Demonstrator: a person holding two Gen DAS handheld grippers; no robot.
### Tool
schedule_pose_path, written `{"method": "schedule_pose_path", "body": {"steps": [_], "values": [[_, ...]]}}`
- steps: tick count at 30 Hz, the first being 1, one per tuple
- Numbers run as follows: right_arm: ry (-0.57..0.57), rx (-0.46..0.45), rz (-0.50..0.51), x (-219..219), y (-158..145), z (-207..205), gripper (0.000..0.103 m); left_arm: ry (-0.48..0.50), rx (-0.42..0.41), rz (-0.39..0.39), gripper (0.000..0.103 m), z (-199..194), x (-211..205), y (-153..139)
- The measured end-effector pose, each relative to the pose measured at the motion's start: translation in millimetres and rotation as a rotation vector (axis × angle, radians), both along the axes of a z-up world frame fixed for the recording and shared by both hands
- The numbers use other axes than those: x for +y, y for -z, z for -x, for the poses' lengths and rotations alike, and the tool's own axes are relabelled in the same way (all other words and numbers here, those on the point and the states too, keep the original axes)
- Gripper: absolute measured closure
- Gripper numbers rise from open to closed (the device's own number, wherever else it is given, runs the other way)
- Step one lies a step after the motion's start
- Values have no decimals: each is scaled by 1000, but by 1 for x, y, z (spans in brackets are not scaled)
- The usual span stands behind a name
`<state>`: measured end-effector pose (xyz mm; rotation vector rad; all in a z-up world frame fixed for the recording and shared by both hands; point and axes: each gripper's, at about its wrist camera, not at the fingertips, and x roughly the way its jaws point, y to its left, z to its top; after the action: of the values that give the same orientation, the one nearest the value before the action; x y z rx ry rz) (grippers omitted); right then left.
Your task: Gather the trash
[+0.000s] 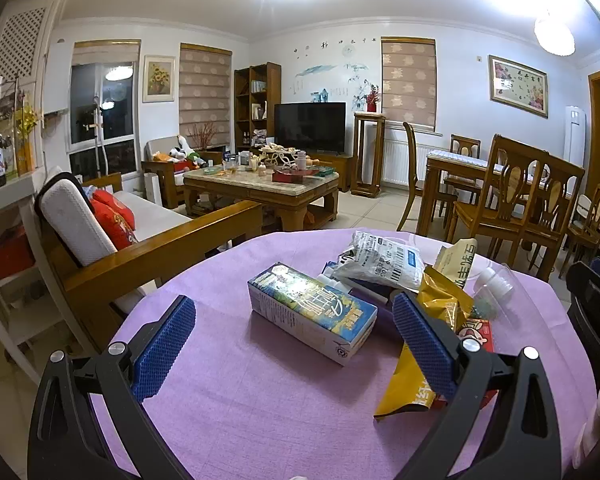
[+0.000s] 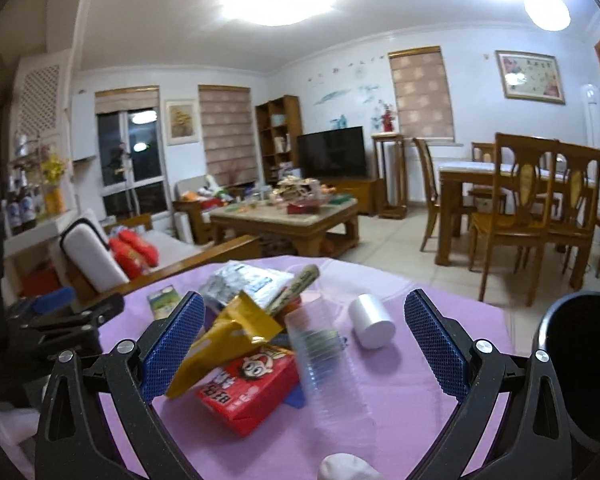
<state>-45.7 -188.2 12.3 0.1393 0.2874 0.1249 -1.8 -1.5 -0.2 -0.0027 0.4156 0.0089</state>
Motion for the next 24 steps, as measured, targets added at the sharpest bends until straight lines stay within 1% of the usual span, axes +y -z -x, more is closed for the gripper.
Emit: {"method": "schedule_pose_path", "body": {"steps": [1,3,6,11,15,24], "values": [[3,-2,-13,-5,5,4,4,0,0,-1,5,0,0,0],[22,-11,-38,-10,3,6,4,-2,0,0,5,0,1,0],[41,-16,-84,-33,6,8,4,-5,2,0,5,-1,2,0],[53,-6,-136,-41,7,6,4,-5,12,-4,5,-4,3,1],[52,-10,-141,-43,7,5,4,-6,8,-10,5,-4,1,1],[50,-25,-100,-35,6,7,4,-6,6,-5,5,-4,-2,1]]}}
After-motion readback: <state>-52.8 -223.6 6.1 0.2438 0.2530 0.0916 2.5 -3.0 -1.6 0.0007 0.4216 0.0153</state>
